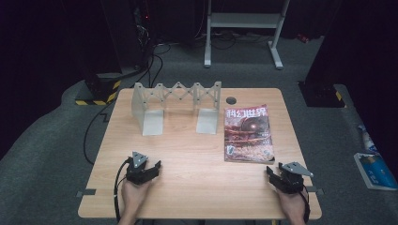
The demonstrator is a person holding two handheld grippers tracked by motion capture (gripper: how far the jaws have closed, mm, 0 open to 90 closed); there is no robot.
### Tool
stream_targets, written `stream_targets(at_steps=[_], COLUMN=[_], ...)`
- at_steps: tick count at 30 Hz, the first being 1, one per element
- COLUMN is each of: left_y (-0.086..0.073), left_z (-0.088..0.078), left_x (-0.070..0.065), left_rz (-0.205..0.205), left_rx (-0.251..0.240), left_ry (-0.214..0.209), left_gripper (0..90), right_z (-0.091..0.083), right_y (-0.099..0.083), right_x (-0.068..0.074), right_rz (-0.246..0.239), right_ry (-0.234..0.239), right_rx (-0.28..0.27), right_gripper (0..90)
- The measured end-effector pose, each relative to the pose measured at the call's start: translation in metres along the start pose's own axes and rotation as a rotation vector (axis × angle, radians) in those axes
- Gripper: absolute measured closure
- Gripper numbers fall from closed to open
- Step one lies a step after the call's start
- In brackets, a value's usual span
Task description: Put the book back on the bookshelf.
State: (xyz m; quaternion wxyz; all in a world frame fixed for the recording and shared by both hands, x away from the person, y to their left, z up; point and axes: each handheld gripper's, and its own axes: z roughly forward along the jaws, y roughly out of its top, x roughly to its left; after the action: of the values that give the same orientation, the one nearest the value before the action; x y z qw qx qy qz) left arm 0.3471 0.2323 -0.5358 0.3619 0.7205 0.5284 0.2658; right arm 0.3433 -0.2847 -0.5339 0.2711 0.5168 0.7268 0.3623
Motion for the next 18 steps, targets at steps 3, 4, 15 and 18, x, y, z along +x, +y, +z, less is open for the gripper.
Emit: stream_targets(at_steps=[3,4,15,18], left_y=[0.0000,0.0001,0.0000,0.0002], left_z=[-0.0001,-0.0001,-0.0002,-0.0002], left_x=[0.0001,0.0001,0.0001,0.0011], left_rz=[0.000,0.000,-0.002,-0.001], left_rx=[0.001,0.001,0.001,0.005], left_ry=[-0.001,-0.001,-0.001,0.005], left_gripper=[35.0,35.0,35.1,34.4], right_z=[-0.0001,0.0000,-0.0001,0.0001], right_y=[-0.0002,-0.0003,-0.0001,0.0006], right_x=[0.0002,0.0003,0.0002,-0.0004], right_rz=[0.001,0.001,-0.002,-0.006], right_ry=[0.003,0.003,0.005,0.008], right_rx=[0.001,-0.001,0.002,0.004], right_gripper=[43.9,43.8,43.4,43.5])
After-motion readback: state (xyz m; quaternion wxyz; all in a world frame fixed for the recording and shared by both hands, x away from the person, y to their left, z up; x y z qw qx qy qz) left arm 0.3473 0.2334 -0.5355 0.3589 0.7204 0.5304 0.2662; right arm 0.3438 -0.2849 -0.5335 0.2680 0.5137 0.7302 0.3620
